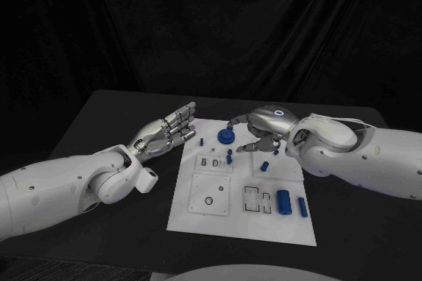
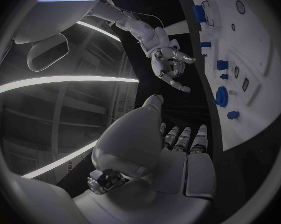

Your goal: Assemble the parts on the task board

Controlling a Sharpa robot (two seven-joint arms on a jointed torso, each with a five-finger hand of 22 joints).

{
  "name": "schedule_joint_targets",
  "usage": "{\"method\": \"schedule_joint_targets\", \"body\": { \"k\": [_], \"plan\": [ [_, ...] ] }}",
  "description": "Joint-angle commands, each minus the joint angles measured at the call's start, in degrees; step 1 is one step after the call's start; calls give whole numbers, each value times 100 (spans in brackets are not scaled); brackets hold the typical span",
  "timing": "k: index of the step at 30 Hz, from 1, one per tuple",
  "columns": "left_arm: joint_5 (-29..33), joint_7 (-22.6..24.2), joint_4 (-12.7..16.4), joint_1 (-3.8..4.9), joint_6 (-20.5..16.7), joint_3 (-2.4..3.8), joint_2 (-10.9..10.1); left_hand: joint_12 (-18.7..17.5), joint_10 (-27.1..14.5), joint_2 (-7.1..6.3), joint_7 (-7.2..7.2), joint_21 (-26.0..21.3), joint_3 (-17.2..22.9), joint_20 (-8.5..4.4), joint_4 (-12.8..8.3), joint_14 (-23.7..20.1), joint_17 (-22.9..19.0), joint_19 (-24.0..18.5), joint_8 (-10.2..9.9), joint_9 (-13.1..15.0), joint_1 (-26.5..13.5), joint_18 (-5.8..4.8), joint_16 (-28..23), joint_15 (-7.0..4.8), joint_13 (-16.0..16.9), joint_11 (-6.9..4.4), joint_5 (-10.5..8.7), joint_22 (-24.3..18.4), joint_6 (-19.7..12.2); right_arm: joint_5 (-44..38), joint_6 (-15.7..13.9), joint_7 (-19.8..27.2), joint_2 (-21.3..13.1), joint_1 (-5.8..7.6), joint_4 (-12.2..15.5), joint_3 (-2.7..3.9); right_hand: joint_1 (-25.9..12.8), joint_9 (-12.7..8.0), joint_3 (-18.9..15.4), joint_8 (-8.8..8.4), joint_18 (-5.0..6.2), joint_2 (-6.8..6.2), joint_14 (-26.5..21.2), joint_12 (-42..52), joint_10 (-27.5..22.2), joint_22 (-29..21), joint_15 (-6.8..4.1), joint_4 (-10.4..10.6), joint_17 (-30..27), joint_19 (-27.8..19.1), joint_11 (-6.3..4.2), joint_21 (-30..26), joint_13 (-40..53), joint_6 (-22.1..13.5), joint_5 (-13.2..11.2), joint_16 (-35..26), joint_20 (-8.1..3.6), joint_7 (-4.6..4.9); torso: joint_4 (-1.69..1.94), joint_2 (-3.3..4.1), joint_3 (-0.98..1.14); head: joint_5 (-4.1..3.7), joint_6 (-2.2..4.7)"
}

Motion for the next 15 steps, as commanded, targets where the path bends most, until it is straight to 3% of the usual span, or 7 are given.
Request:
{"method": "schedule_joint_targets", "body": {
  "k": [1, 9, 10, 11, 12, 13, 15],
  "plan": [
    [3, -300, 166, 155, -361, 10, -72, -20, 1, -117, 246, 70, -271, 106, 443, -4, -5, 75, 23, 12, -436, 51, -21, 126, -10, 51, -1280, 38, 22, 14, -431, 287, -212, 136, 129, 0, 55, -45, -9, -32, 70, 23, 110, -29, -41, 737, 31, 29, -22, -55, -2, -81, 425, -69, -44, -31, 3, -9, 8, -1, -3, -39, 38],
    [-31, -2022, 258, 910, -400, 10, -34, 27, 129, -236, 466, 702, -778, 131, 523, 642, 145, 987, 32, 20, -1131, -328, 229, 551, 31, 743, -2279, 358, 82, 139, -333, 281, -836, 328, 182, -6, 34, -47, 56, 26, 80, 167, 63, -22, -50, 717, 48, 18, -99, -103, 16, -188, 432, 80, -64, -101, 18, 17, -6, -41, 9, -35, 90],
    [-63, -2186, 239, 960, -383, 10, -14, 167, 487, -381, 630, 1041, -899, 134, 494, 1814, 382, 1512, 66, 45, -1499, -358, 799, 569, 122, 879, -2798, 515, 229, 142, -318, 275, -861, 327, 174, -6, 45, -55, 75, 30, 83, 200, 59, -29, -56, 712, 50, 13, -111, -110, 18, -214, 423, 89, -62, -111, 20, 18, -22, -48, 13, -27, 75],
    [-153, -2446, 198, 1039, -360, 10, 28, 659, 1526, -1049, 876, 1546, -1008, 102, 566, 3025, 647, 2344, 124, 84, -1986, -370, 1474, 572, 379, 1073, -2889, 754, 435, 146, -297, 266, -903, 318, 164, -7, 49, -52, 88, 36, 85, 227, 57, -29, -57, 710, 51, 11, -120, -113, 19, -227, 421, 114, -60, -118, 22, 19, -34, -47, 17, -36, 84],
    [-262, -2650, 165, 1092, -345, 9, 64, 659, 1526, -1049, 876, 1546, -1008, 102, 566, 3025, 647, 2344, 124, 84, -1986, -370, 1474, 572, 379, 1073, -2889, 754, 435, 149, -286, 259, -939, 302, 155, -7, 51, -51, 98, 41, 85, 251, 56, -28, -57, 709, 52, 9, -122, -113, 20, -230, 422, 133, -56, -120, 23, 19, -49, -55, 19, -34, 90],
    [-434, -2907, 130, 1150, -318, 9, 105, 1342, 2679, -1712, 1266, 1990, -364, 107, 514, 3540, 765, 3206, 257, 165, -2514, -308, 1880, 448, 654, 1141, -2770, 939, 901, 151, -273, 247, -982, 275, 146, -7, 51, -54, 104, 43, 84, 265, 57, -15, -46, 711, 52, 8, -119, -111, 18, -226, 437, 138, -53, -118, 23, 16, -61, -51, 16, -38, 106],
    [-784, -3370, 83, 1239, -222, 10, 167, 1961, 3551, -1733, 1370, 2232, -197, 17, 583, 4081, 922, 3750, 384, 228, -2689, -191, 2370, 289, 876, 1025, -2928, 1023, 1321, 154, -237, 220, -1043, 211, 121, -8, 49, -54, 109, 46, 84, 279, 58, -13, -44, 712, 51, 7, -118, -109, 17, -224, 438, 151, -52, -116, 24, 12, -80, -62, 20, -30, 123]
  ]
}}
